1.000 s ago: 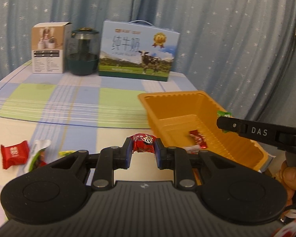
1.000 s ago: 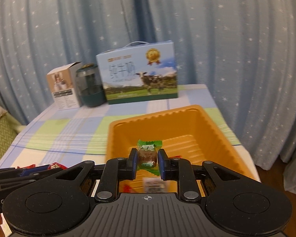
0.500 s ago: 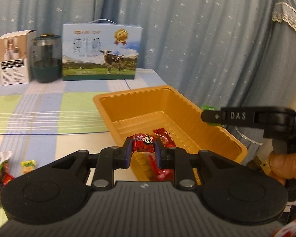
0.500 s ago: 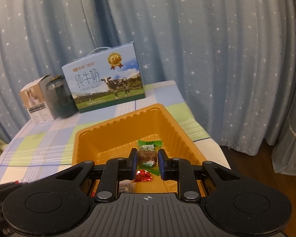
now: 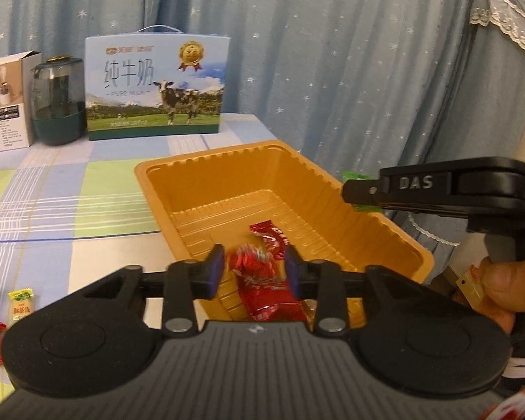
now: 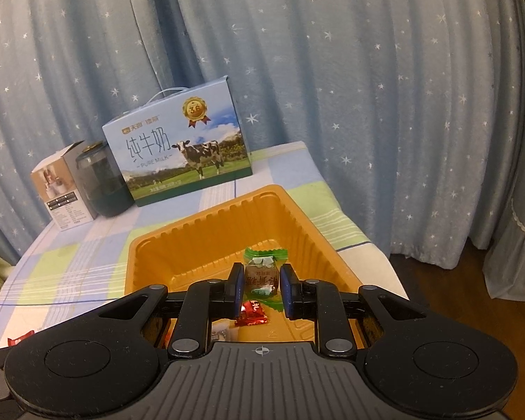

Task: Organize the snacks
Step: 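Open the left tool to drop the red candy while the right tool releases the green candy, then move both open tools back toward the silver packet and yellow candy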

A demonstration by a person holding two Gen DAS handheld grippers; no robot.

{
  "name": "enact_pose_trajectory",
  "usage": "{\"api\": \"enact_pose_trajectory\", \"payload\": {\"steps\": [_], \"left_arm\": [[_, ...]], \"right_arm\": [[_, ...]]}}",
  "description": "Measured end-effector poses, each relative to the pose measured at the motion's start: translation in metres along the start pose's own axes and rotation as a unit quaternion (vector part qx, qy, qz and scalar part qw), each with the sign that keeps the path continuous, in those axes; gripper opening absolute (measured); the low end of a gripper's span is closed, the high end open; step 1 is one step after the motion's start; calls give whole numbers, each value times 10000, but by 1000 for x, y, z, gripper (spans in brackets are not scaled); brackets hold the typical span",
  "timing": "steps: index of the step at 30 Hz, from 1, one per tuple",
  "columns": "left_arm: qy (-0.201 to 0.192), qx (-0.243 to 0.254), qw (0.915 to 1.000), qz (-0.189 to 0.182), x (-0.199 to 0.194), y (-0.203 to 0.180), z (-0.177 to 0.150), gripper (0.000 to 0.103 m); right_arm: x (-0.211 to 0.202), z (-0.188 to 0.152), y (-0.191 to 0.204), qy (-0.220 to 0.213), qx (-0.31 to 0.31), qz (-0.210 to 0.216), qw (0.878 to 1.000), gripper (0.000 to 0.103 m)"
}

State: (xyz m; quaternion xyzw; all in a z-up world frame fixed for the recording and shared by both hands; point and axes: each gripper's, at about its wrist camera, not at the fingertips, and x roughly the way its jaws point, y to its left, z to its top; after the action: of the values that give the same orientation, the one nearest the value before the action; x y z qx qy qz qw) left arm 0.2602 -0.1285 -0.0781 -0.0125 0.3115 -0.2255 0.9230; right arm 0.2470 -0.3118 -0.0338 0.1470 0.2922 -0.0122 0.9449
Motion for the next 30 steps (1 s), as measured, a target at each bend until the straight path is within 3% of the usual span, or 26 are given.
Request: {"api": "enact_pose_trajectory", "payload": {"steps": [6, 15, 20, 30], "left_arm": [[-9, 46, 9997, 221, -8, 7, -2, 34], [-155, -342, 9976, 585, -24, 38, 3, 35], [-157, -620, 9963, 567, -29, 50, 6, 37], [-182, -602, 9958, 658, -35, 56, 5, 40]], "right_arm": [[2, 0, 0, 19, 24, 70, 10000, 22], [4, -1, 3, 59, 17, 217, 9997, 22], [4, -1, 9, 49, 5, 265, 9996, 22], [6, 0, 10, 23, 120, 341, 9993, 22]]}}
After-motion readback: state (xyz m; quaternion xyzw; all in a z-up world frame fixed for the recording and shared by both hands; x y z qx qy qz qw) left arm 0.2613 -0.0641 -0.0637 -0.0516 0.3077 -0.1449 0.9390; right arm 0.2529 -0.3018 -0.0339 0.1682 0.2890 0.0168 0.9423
